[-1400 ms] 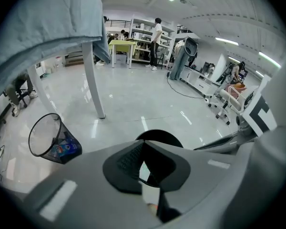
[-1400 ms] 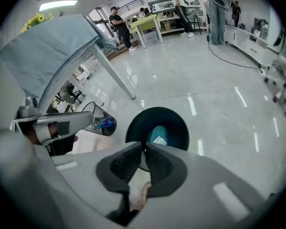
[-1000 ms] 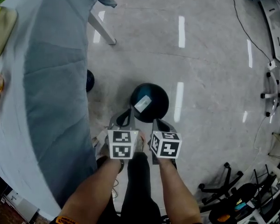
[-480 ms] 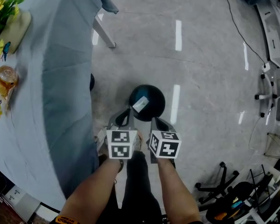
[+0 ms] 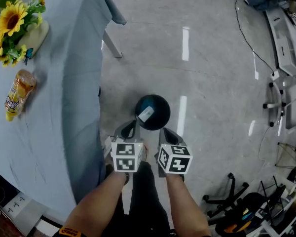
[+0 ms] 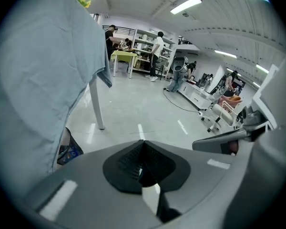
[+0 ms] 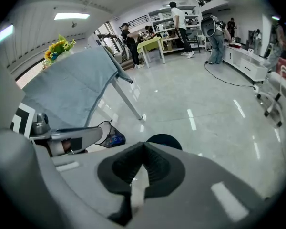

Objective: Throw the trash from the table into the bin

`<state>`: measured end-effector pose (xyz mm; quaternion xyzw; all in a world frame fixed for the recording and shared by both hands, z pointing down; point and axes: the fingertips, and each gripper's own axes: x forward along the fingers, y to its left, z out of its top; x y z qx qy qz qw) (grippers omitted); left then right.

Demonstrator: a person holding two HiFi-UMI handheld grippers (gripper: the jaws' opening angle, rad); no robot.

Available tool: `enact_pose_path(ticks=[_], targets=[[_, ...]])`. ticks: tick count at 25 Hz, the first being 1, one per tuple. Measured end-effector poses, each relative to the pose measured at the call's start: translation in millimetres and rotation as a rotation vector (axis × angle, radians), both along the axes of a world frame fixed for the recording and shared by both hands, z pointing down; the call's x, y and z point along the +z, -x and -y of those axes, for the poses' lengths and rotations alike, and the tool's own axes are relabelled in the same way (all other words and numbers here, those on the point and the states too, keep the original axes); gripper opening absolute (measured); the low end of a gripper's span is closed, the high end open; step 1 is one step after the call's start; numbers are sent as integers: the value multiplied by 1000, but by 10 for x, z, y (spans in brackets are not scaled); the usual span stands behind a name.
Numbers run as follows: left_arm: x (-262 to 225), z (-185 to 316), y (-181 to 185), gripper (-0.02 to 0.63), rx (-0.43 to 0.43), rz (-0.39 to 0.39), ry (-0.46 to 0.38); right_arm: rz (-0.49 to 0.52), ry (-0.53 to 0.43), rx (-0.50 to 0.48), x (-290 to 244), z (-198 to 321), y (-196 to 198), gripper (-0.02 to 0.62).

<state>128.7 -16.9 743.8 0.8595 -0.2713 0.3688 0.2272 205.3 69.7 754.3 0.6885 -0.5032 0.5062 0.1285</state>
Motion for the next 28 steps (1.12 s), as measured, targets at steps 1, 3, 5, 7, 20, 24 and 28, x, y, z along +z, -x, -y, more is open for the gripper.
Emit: enact_pose_path(ticks=[1, 3, 5, 7, 20, 24, 28], targets=[[-49, -22, -10, 8, 6, -5, -1, -5, -1, -2, -44, -12, 0, -2], [-141, -60, -21, 8, 17, -14, -4, -9, -7, -1, -128, -23, 8, -2], [-220, -105, 0, 8, 19, -17, -3, -8, -18, 2, -220, -31, 41, -2], [-303, -147, 20, 8, 13, -21, -2, -11, -28, -3, -325, -48, 67, -2], [-986, -260, 160, 8, -14, -41, -35, -41, -89, -27, -1099, -96, 112, -2], [-1246, -294, 176, 8, -5, -66, -44, -67, -94, -70, -1323, -182, 142, -1], [-1454, -326, 192, 8, 4, -88, -54, -89, -102, -95, -1525, -218, 165, -2]])
